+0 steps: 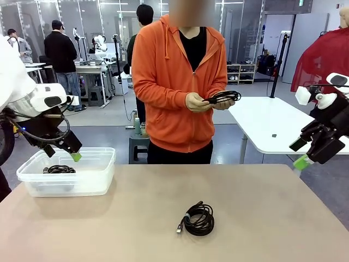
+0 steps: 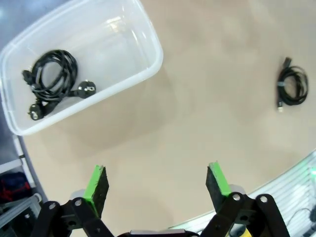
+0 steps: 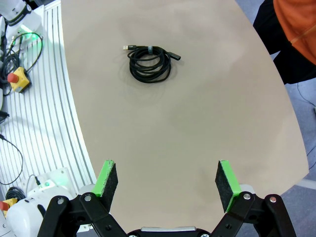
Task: Organize and store the cables.
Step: Place the USB Extension Cable into the Organizing box.
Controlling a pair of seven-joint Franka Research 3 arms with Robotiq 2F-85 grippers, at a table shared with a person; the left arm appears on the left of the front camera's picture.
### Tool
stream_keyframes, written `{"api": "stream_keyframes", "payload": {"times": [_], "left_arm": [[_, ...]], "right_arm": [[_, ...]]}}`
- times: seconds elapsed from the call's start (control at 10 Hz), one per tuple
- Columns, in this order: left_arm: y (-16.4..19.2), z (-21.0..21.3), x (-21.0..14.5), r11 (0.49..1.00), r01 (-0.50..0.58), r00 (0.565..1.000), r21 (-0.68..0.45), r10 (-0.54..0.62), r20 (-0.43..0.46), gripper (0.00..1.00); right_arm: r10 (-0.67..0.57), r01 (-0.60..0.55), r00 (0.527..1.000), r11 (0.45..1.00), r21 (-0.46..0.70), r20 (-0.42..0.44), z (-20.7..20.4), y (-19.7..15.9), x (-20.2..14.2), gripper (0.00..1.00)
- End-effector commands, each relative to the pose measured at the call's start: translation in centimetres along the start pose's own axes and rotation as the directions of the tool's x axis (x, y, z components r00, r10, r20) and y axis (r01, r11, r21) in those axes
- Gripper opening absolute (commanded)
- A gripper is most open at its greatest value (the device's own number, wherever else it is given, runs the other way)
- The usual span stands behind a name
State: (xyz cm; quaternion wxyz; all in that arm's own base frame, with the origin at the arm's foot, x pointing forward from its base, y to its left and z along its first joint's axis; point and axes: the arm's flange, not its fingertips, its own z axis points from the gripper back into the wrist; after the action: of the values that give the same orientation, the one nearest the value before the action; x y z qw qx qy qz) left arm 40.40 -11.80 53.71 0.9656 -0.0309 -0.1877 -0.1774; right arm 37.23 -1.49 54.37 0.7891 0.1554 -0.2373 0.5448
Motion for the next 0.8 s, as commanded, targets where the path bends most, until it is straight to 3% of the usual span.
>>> {"api": "stream_keyframes", "payload": {"times": [0.0, 0.7], "left_arm": [[0.65, -0.19, 0.13, 1.0, -0.013, 1.0, -0.006, 0.013, 0.008, 1.0], [0.65, -0.19, 0.13, 1.0, -0.013, 1.0, -0.006, 0.013, 0.008, 1.0]], "right_arm": [[-0.005, 0.005, 1.0, 1.0, -0.007, 0.003, -0.04, -0.18, 0.29, 1.0], [-0.005, 0.005, 1.0, 1.0, -0.007, 0.003, -0.04, -0.18, 0.29, 1.0]]}}
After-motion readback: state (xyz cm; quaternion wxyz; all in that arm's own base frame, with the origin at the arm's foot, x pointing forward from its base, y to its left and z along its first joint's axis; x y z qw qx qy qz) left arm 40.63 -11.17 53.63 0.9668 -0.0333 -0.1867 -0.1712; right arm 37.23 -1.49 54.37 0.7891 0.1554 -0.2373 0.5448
